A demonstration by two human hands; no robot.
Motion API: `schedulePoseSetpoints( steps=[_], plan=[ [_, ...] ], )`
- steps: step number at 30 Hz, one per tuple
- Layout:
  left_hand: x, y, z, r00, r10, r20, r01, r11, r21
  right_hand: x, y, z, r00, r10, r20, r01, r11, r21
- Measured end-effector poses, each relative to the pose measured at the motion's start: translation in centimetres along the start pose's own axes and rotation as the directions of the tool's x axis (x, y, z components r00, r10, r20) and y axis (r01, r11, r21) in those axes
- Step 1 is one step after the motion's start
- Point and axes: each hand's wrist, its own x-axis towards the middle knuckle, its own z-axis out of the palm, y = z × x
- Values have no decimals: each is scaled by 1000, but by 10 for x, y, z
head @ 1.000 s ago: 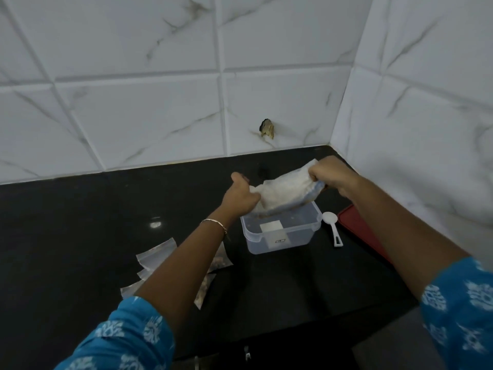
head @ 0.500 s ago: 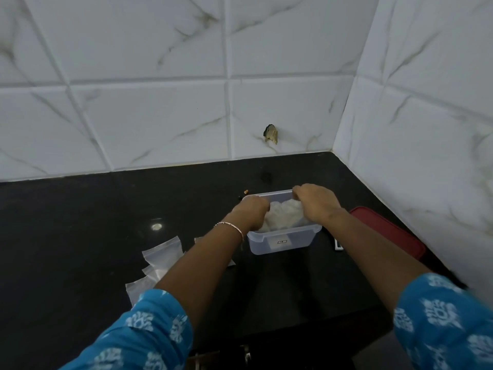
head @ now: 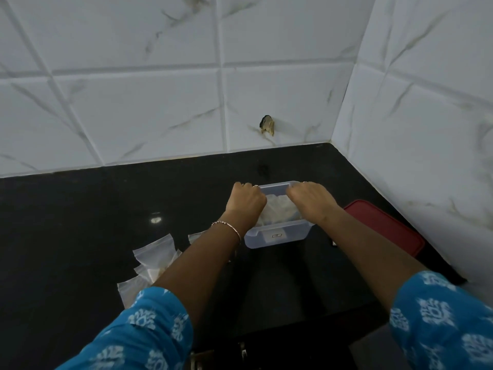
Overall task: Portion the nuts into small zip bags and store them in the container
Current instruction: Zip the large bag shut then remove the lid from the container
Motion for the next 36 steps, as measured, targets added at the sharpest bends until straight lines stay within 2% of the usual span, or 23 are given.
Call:
schedulePoseSetpoints(
  steps=[7,11,19,21,25,33,36],
  plan=[
    [12,3,13,993,13,120,-24,996,91,15,2,4,980,-93,176,85,995,52],
    [17,5,15,995,57,84,-66,992,110,26,0,6,962,-152,227,150,988,28],
    [20,-4,20,998,-16,-58,8,991,-131,35,3,19,958,-155,240,126,983,134],
    [21,-3,23,997,-72,-33,64,976,-210,36,2,20,963,-142,227,104,980,172],
    [26,-3,28,986,-125,110,156,920,-359,37,0,20,966,-134,223,96,980,174],
    [35,-2,31,985,-135,106,164,928,-334,41,-3,27,969,-68,239,18,979,205],
    [33,3,35,987,-135,89,147,976,-159,43,-3,29,958,-64,278,13,983,184]
  ],
)
